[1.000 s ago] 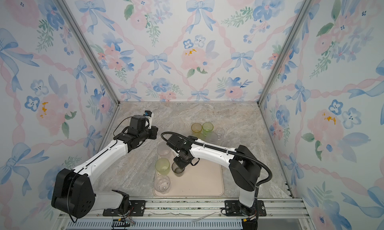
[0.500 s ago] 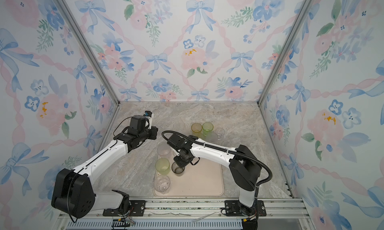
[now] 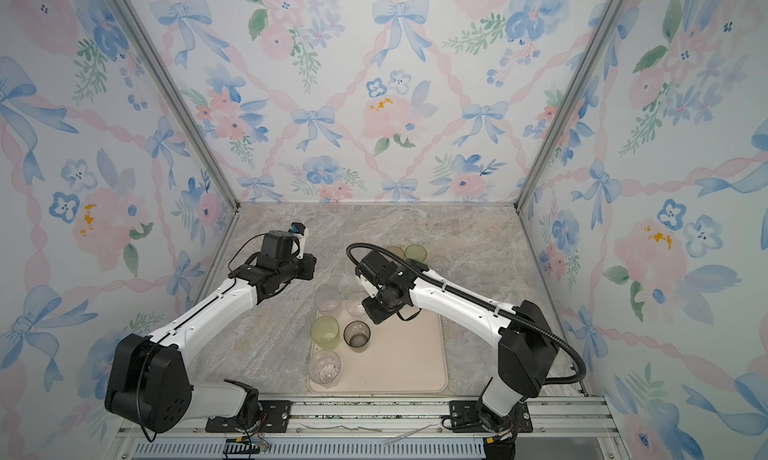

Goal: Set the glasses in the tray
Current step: 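Raise the right gripper over the cluster while the left arm reaches for the yellow glass, then lower the left gripper into the yellow glass and close it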

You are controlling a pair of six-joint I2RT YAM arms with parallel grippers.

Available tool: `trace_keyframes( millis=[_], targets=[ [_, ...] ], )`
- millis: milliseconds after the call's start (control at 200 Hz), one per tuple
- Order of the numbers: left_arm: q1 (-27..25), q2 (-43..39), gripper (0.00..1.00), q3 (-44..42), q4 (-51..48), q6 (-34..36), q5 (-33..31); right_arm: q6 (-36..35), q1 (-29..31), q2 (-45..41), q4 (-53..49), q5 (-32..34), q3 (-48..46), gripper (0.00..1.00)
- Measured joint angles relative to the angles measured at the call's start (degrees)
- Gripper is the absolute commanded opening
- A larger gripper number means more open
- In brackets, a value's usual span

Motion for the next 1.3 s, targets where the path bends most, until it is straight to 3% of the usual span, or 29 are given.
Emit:
trace_keyframes(
  millis=[365,825,1301],
  targets=[
    [-3.67,4.85,0.25,4.5,-1.49,0.63,0.33,-1.36,-12.76,-7.52,-1.29,3.41,0.17,0.4],
    [-10.38,27.08,0.29,32.22,-8.13,2.69,5.64,-2.43,-27.76,-4.61,3.63,2.73,0.98,0.41],
    [-15.02,39.15,0.32,46.45,-16.2,5.03,7.74,-2.4,-31.87,-4.61,7.3,-0.85,-1.7,0.41]
  ],
)
